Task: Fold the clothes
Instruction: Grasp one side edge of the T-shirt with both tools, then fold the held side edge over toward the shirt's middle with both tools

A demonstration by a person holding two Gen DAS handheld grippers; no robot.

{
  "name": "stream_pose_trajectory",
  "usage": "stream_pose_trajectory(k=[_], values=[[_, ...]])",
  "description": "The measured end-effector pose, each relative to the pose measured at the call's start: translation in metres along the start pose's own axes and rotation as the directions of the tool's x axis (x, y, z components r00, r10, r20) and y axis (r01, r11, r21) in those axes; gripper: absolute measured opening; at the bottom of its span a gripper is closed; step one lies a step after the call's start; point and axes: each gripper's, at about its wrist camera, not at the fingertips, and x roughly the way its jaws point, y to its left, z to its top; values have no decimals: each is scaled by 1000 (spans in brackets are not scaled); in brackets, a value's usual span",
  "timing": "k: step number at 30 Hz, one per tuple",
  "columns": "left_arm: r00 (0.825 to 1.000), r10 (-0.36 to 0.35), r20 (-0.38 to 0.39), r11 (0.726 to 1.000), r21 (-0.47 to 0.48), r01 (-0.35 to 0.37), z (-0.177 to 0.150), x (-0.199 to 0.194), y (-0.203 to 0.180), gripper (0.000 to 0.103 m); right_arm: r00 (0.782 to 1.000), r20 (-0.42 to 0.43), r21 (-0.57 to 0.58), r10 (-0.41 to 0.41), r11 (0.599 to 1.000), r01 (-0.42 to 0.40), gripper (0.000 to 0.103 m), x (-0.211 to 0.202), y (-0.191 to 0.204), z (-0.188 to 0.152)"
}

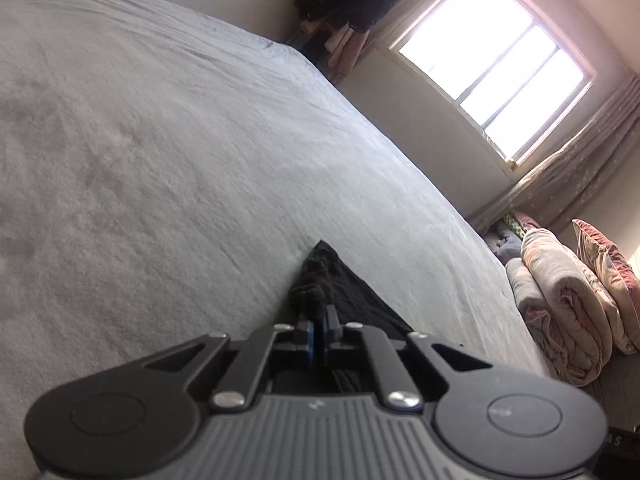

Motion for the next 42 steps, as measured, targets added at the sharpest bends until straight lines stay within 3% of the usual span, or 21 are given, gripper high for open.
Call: stream_pose_trajectory(k=[5, 8, 12, 14, 18, 20, 23, 28, 31, 36, 37, 38, 40, 42], values=[[997, 57, 42, 998, -38, -56, -4, -16, 7, 3, 998, -20, -32, -58, 998, 58, 30, 38, 6, 5], [999, 51, 6, 997, -51, -51, -5, -15, 12, 5, 998, -18, -25, -62, 998, 61, 30, 47, 6, 11], [1000, 11, -25, 996, -92, -13, 0, -11, 16, 19, 999, -47, -72, -19, 997, 15, 33, 57, 18, 22], [1000, 10, -16, 995, -102, -12, 1, -10, 16, 22, 997, -75, -149, -25, 989, 14, 42, 70, 34, 28], [1000, 26, 2, 994, -104, -26, -4, -8, 14, 19, 989, -134, -309, -55, 951, 11, 43, 99, 67, 34], [1000, 30, 0, 996, -84, -30, -6, -8, 11, 10, 986, -153, -360, -61, 933, 2, 43, 111, 82, 36], [1000, 19, 1, 999, -52, -19, -8, -9, 9, 4, 976, -204, -383, -70, 924, -14, 43, 129, 98, 42], [1000, 0, 1, 1000, 2, 0, -13, -11, 4, 3, 940, -318, -311, -126, 950, 22, 44, 158, 116, 50], [1000, -11, 0, 999, 35, 11, -15, -13, 1, 3, 926, -326, -333, -188, 940, 74, 51, 172, 131, 49], [996, -87, -12, 989, 116, 88, -17, -16, -10, 3, 909, -299, -435, -291, 889, 141, 51, 183, 151, 38], [996, -87, -17, 988, 128, 88, -17, -16, -12, 3, 908, -284, -462, -309, 874, 153, 44, 183, 154, 35], [996, -87, -21, 986, 139, 89, -17, -16, -14, 3, 906, -269, -489, -327, 857, 164, 24, 183, 156, 32], [996, -87, -31, 983, 162, 91, -17, -17, -18, 3, 905, -252, -506, -342, 844, 178, 6, 183, 158, 32], [996, -76, -36, 985, 153, 81, -16, -17, -16, 3, 917, -245, -480, -314, 862, 166, 5, 179, 155, 37]])
